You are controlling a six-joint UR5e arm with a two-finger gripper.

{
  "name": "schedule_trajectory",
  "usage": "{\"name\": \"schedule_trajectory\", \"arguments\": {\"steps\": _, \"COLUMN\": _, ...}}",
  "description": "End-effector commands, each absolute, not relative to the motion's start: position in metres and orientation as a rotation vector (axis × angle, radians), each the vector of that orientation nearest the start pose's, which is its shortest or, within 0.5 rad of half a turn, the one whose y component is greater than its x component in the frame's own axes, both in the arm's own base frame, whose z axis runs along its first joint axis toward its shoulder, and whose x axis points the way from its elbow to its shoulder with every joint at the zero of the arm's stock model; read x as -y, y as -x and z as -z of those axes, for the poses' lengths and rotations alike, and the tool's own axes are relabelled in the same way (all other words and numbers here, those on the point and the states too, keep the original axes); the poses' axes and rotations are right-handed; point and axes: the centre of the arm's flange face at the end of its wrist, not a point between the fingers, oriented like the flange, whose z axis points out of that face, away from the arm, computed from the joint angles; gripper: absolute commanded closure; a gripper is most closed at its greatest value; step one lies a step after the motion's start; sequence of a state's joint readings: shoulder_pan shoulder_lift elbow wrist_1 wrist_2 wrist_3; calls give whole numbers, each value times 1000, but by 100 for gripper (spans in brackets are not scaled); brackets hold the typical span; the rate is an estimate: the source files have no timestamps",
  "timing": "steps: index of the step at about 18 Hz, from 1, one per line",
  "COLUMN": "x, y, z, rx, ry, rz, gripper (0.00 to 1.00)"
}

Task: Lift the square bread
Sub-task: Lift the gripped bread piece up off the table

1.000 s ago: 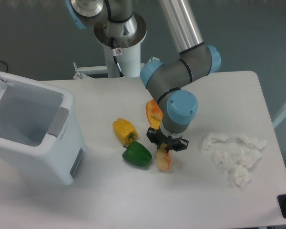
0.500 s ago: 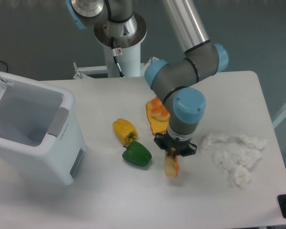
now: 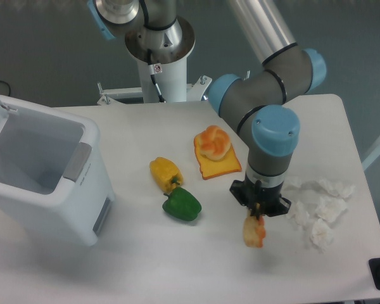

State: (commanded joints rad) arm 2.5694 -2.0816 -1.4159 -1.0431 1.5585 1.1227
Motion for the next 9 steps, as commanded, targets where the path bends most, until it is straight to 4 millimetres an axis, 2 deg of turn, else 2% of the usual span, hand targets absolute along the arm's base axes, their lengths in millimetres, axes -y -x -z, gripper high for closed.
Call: {"name": "schedule_trajectory", "arguments": {"steps": 9, "x": -486, "y": 512, "z": -327, "rx": -253, "ry": 3044, "rz": -271, "gripper": 84}}
